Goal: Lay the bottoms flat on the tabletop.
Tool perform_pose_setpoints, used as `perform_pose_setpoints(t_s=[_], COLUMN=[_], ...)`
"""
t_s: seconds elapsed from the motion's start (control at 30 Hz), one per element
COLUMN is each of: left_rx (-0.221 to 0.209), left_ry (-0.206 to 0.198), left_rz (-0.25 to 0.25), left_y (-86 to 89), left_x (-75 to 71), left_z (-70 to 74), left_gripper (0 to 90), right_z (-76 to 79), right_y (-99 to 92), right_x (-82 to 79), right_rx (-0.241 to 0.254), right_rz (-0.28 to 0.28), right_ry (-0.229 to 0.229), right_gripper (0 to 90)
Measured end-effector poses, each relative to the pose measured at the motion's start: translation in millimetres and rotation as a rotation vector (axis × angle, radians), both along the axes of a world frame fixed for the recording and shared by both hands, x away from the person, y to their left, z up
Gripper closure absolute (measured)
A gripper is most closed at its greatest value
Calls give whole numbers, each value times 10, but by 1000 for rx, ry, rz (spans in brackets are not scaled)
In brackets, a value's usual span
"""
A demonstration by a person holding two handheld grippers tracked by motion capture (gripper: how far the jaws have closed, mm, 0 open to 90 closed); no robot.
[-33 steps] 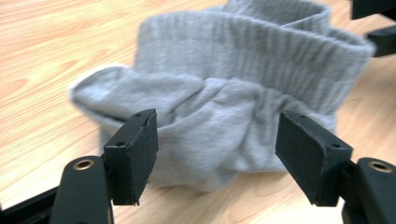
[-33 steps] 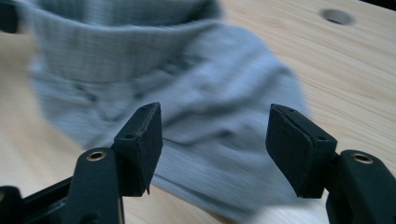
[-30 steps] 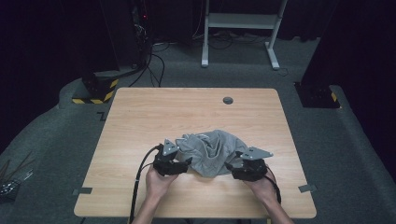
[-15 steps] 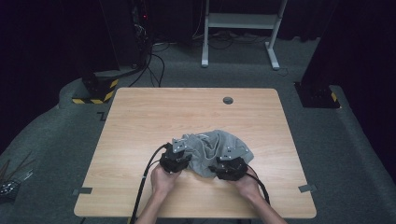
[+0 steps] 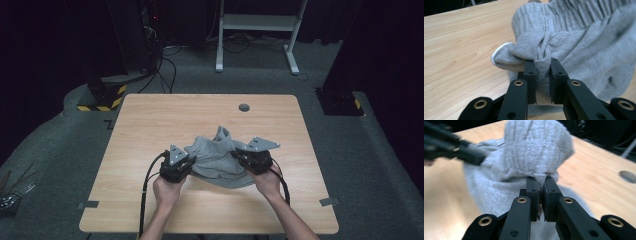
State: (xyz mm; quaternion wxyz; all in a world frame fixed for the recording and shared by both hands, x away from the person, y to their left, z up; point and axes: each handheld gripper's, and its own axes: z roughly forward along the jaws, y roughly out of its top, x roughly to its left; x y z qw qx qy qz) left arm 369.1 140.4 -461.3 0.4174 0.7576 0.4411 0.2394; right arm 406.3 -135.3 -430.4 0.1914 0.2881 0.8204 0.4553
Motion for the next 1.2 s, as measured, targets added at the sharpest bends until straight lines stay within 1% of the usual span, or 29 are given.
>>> perform_pose_setpoints(t_s=[0.07,0.1,0.13,0.17,0.2,0.27,0.3,0.33,0.4,0.43,0.5,0.53,0.57,0.6,0.63,0.67,0.7,0.73,0.77,0.8,0.83,0.87,0.9,0.93,0.97,1.07,1.1,1.17,1.2], left_rx=[9,9,1,1,10,43,43,45,38,25,21,17,17,17,18,21,17,17,23,29,29,55,67,67,68,61,53,53,55], left_ry=[16,16,43,43,75,86,86,91,91,92,93,93,96,96,102,116,124,124,140,147,147,147,145,145,138,127,106,85,80], left_rz=[18,18,34,34,43,49,49,50,56,64,67,68,66,66,65,58,53,53,36,30,30,9,-2,-2,-7,3,16,33,44], left_y=[-13,-13,-23,-23,-48,-77,-77,-61,-50,-30,-32,-44,-53,-53,-65,-79,-86,-86,-93,-96,-96,-99,-87,-87,-49,-3,50,109,141], left_x=[55,55,96,96,114,94,94,68,62,71,78,97,109,109,120,139,145,145,158,158,158,133,112,112,81,51,10,-32,-45], left_z=[-33,-33,-87,-87,-167,-241,-241,-263,-264,-256,-252,-257,-266,-266,-276,-294,-303,-303,-317,-316,-316,-288,-257,-257,-202,-141,-73,-16,0], left_gripper=[766,749,732,719,692,633,606,587,558,547,543,547,554,568,568,612,636,666,698,718,737,758,771,784,792,801,802,804,804], right_z=[-19,-72,-137,-137,-302,-440,-440,-463,-408,-370,-335,-291,-292,-292,-311,-388,-427,-427,-550,-597,-597,-660,-670,-670,-648,-531,-479,-383,-322], right_y=[61,91,108,108,153,179,179,130,24,-30,-85,-166,-189,-189,-200,-204,-198,-198,-157,-147,-147,-139,-140,-140,-168,-207,-229,-298,-368], right_x=[129,250,342,342,493,560,560,528,475,448,428,398,397,397,398,411,425,425,472,495,495,516,518,518,503,382,333,250,196], right_rx=[-44,-64,-73,-73,-122,-155,-155,-118,-64,-53,-45,-50,-72,-72,-91,-121,-139,-139,-192,-205,-205,-213,-218,-218,-213,-216,-223,-215,-196], right_rz=[-38,-65,-86,-86,-113,-113,-113,-111,-99,-106,-112,-130,-134,-134,-138,-137,-130,-130,-123,-117,-117,-105,-106,-106,-87,-54,-47,-44,-52], right_ry=[3,21,50,50,118,164,164,182,172,162,145,124,116,116,117,144,151,151,199,216,216,258,260,260,264,228,202,169,154], right_gripper=[851,851,849,849,818,699,699,615,570,554,552,543,540,540,535,534,536,536,568,597,597,715,775,775,873,885,886,885,886])
